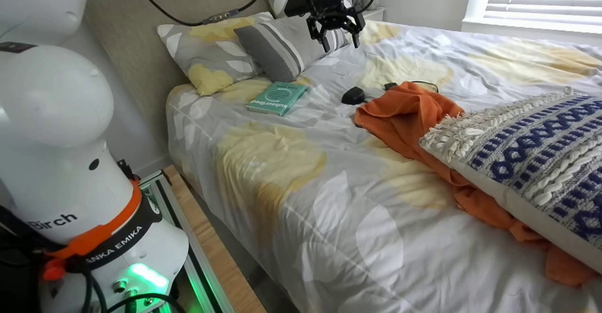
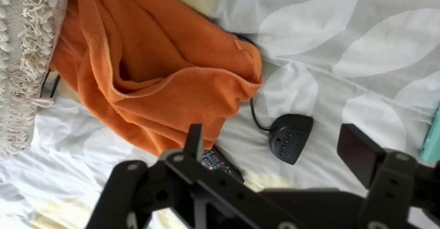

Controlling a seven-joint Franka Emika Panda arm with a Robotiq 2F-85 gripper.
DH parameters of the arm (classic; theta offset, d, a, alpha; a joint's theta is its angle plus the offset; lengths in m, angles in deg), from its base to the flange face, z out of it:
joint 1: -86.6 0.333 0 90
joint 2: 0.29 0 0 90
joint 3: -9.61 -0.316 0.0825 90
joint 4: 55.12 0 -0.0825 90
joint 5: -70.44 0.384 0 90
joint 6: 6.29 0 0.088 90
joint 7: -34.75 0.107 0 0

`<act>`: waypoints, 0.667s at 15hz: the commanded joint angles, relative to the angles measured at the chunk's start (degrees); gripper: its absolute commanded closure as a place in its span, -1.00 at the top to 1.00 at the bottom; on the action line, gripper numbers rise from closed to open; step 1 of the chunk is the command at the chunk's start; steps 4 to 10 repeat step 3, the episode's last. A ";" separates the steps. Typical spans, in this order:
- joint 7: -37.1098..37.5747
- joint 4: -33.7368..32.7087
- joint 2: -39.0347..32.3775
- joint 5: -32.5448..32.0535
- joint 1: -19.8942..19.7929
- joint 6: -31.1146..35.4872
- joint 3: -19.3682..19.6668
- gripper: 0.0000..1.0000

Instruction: Place the book next to the gray pillow

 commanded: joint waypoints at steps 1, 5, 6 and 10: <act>-0.11 0.14 -0.15 0.00 0.15 -0.16 0.12 1.00; -0.11 0.16 -0.51 0.00 0.17 -0.16 0.33 1.00; -0.11 0.16 -0.51 0.00 0.17 -0.16 0.33 1.00; -0.11 0.16 -0.51 0.00 0.17 -0.16 0.33 1.00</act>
